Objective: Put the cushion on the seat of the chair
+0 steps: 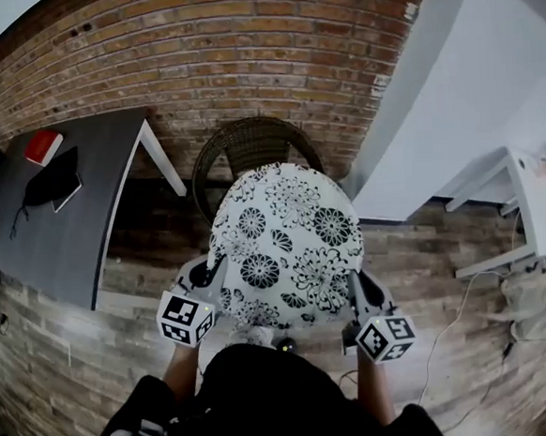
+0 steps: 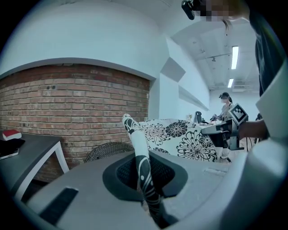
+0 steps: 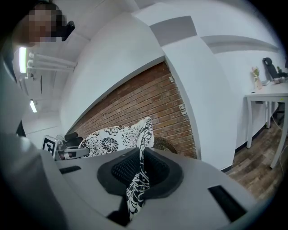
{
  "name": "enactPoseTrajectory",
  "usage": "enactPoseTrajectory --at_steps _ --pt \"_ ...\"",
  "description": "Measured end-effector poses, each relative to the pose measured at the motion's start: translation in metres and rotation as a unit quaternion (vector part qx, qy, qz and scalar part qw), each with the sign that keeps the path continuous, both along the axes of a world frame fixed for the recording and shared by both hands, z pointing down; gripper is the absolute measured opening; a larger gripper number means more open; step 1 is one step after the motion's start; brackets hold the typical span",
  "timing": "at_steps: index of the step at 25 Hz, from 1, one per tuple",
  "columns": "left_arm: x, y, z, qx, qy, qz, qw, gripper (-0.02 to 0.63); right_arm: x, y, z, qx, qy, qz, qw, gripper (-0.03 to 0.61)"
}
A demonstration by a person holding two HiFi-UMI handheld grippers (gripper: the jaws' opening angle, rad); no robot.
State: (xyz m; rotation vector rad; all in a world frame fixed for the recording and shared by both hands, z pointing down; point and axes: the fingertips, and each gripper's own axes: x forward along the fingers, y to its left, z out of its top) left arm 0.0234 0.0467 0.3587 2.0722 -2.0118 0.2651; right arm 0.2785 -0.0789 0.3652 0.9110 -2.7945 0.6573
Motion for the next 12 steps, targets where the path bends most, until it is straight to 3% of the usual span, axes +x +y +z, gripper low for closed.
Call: enactPoseTrajectory --at_steps 12 --pt "-0.062 -0.108 0.006 0.002 0.014 0.033 0.9994 0.012 -0.059 -0.082 -0.007 -0.004 0.02 0.022 1.0 0.029"
